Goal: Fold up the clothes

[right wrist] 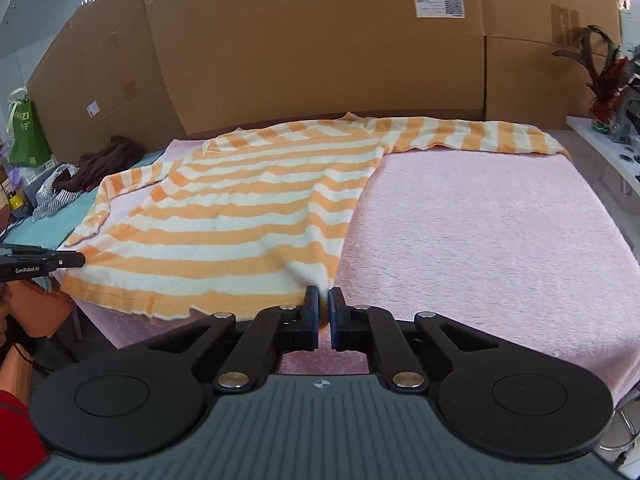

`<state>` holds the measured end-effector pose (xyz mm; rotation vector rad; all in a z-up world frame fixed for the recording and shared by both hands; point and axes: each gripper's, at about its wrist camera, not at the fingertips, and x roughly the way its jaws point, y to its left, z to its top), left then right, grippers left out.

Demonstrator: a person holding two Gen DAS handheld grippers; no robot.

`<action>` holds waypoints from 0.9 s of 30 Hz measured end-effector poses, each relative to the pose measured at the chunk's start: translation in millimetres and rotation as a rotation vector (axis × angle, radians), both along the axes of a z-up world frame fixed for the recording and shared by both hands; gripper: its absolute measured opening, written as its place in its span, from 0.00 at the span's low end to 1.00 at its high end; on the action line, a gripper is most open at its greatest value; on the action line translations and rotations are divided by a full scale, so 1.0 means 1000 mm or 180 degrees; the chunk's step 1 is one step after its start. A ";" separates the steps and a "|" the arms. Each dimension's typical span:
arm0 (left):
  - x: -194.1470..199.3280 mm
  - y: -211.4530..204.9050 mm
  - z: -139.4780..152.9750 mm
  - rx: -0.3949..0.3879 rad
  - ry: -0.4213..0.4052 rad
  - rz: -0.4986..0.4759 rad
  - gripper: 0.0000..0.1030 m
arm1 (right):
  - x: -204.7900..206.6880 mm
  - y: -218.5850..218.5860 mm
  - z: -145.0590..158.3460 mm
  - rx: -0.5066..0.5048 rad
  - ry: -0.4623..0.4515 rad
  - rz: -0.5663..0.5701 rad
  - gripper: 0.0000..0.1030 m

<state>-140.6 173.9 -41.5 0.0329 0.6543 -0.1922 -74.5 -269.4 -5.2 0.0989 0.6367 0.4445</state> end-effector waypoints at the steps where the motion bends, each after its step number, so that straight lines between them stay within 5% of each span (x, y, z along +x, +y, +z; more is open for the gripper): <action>1: 0.001 0.002 -0.001 0.0013 0.0017 0.0025 0.00 | -0.001 -0.007 0.002 0.0029 0.0026 0.0004 0.04; 7: 0.010 0.013 -0.011 -0.0092 0.0190 0.0109 0.00 | -0.005 -0.013 -0.006 -0.0123 0.0135 -0.0058 0.00; 10: 0.011 0.008 -0.017 -0.0035 0.0227 0.0100 0.07 | 0.002 -0.015 -0.011 -0.0052 0.0148 -0.0171 0.17; 12: 0.008 0.006 -0.019 0.0029 0.0198 0.0113 0.14 | 0.008 -0.011 -0.014 -0.0012 0.0128 -0.0194 0.39; 14: 0.007 0.004 -0.021 0.0056 0.0183 0.0103 0.19 | 0.013 -0.002 -0.019 -0.0003 0.0130 -0.0161 0.46; 18: 0.007 -0.002 -0.026 0.0092 0.0164 0.0092 0.19 | 0.018 0.017 -0.028 -0.0035 0.0071 0.0031 0.43; 19: 0.008 -0.004 -0.026 0.0112 0.0147 0.0069 0.06 | 0.018 0.022 -0.029 -0.0130 -0.0001 0.0022 0.38; 21: 0.010 -0.007 -0.025 0.0126 0.0154 0.0018 0.02 | 0.018 0.026 -0.029 -0.0207 -0.0057 0.0019 0.10; 27: -0.001 0.005 -0.002 -0.0102 0.0047 -0.0130 0.00 | 0.006 0.008 -0.012 0.0009 -0.0056 0.0134 0.05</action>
